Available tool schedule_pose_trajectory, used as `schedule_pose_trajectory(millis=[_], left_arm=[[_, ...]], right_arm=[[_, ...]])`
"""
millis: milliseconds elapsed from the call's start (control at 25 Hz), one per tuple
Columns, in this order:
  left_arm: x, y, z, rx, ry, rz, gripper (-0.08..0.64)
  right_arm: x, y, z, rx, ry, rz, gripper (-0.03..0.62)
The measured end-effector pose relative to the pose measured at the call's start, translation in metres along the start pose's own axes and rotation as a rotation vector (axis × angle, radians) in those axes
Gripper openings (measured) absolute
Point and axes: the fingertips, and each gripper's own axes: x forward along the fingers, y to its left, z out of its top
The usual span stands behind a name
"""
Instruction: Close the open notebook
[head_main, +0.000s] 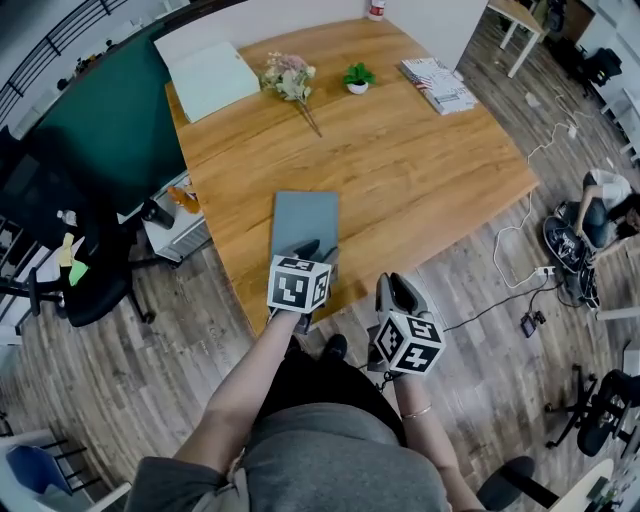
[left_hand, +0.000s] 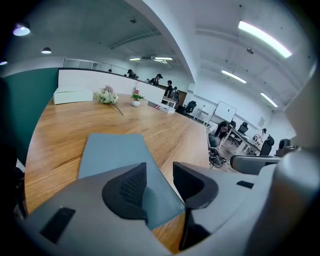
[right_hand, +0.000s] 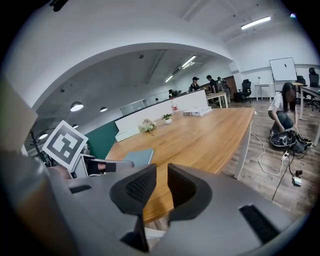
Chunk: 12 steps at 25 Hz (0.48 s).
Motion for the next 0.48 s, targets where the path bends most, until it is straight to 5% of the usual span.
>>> schedule_pose_trajectory(millis=[480], left_arm=[[-0.049, 0.027, 0.027, 0.002, -0.158, 0.046, 0.103]], right_arm=[[0.006, 0.037, 0.019, -0.052, -0.033, 0.075, 0.072]])
